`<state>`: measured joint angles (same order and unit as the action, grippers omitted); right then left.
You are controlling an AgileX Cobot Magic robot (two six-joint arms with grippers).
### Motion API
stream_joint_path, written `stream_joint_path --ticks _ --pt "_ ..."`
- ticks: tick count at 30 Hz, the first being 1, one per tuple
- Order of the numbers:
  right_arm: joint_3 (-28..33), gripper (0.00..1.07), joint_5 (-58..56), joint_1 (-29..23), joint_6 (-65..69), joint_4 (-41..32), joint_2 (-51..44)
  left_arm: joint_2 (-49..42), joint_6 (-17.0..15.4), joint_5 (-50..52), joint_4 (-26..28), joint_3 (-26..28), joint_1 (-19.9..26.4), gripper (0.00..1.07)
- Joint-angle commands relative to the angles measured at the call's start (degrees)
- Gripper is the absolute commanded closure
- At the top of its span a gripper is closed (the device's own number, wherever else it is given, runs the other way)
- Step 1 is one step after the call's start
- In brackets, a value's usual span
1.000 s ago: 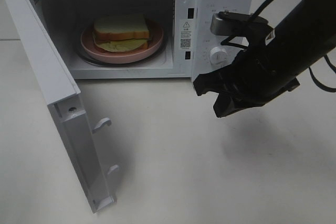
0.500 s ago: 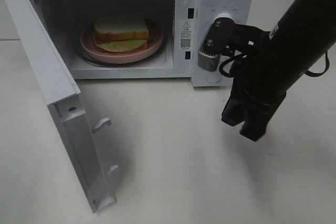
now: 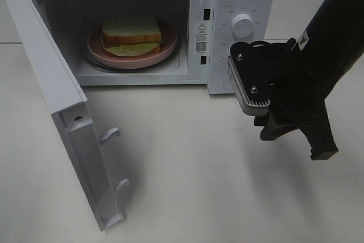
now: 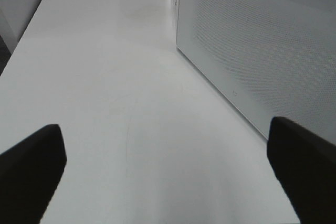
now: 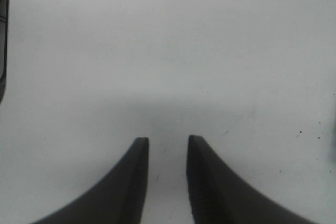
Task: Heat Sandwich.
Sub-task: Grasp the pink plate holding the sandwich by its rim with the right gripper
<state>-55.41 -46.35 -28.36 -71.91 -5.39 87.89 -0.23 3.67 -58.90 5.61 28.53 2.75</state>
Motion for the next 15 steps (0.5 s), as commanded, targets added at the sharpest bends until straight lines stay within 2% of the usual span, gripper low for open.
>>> stream_joint_path --ticks 1,2,3,4,8,15 --pt "-0.4 0.55 0.2 0.3 0.2 0.7 -0.5 -1.5 0.0 -0.1 -0.1 -0.2 0.0 0.05" --pt "-0.4 0.47 0.7 0.3 0.6 0.7 -0.5 -1.5 0.0 -0.1 -0.1 -0.2 0.0 0.05" --pt "-0.4 0.30 1.1 0.3 2.2 0.7 -0.5 -1.5 0.0 -0.1 -0.1 -0.2 0.0 0.05" --pt "-0.4 0.30 1.1 0.3 2.2 0.7 -0.5 -1.5 0.0 -0.1 -0.1 -0.2 0.0 0.05" --pt "-0.4 0.05 2.2 0.3 6.8 0.7 -0.5 -1.5 0.0 -0.1 -0.1 -0.2 0.0 0.05" --pt "-0.4 0.05 2.4 0.2 6.8 2.6 -0.5 -1.5 0.0 -0.1 -0.1 -0.2 0.0 0.05"
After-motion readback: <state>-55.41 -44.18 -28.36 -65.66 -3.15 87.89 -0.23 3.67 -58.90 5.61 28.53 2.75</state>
